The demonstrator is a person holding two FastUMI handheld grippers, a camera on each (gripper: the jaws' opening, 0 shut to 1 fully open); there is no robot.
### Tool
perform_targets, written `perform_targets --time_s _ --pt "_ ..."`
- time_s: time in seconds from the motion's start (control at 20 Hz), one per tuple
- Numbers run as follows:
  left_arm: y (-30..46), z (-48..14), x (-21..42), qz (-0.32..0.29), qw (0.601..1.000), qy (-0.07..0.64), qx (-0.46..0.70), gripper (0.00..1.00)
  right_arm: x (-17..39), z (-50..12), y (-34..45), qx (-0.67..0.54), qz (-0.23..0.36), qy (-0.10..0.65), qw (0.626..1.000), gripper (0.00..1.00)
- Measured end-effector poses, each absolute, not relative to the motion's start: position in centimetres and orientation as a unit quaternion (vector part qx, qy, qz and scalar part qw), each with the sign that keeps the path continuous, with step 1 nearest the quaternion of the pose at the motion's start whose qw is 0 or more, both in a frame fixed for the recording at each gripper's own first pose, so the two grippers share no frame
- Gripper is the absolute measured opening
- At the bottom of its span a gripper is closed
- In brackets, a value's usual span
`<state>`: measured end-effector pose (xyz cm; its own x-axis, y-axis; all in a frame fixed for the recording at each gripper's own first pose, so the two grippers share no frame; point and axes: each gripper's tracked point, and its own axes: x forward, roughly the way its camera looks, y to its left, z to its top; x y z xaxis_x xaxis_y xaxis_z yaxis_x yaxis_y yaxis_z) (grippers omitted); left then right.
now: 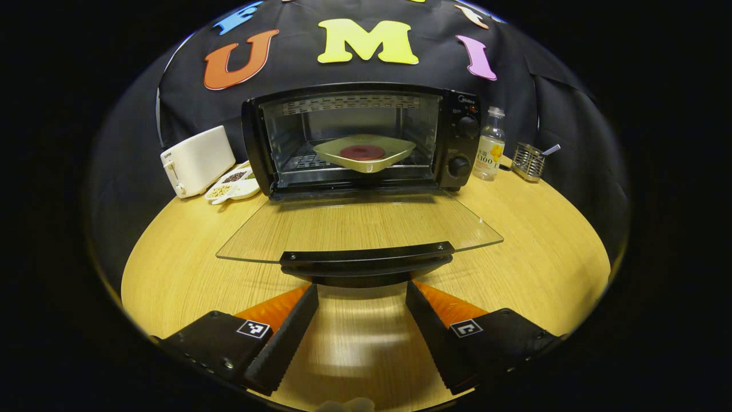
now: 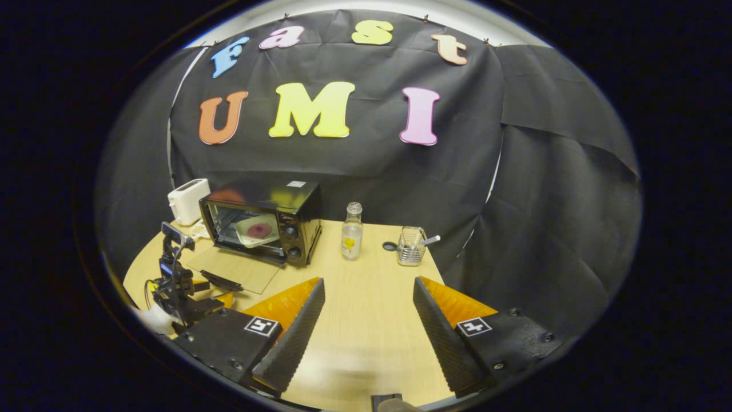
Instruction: Open the electric oven with the left hand, put the food in, and close the electric oven.
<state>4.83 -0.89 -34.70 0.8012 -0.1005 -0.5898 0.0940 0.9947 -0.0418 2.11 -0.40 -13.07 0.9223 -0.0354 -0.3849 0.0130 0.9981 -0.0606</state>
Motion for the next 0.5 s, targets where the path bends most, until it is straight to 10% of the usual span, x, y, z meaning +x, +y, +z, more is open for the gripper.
perform_targets --time_s 0.5 --pt "0.0 -25.2 11.7 -0.037 0.971 0.235 -0.004 0.98 3.0 -14.4 -1.6 0.007 -0.022 0.202 0.979 0.99"
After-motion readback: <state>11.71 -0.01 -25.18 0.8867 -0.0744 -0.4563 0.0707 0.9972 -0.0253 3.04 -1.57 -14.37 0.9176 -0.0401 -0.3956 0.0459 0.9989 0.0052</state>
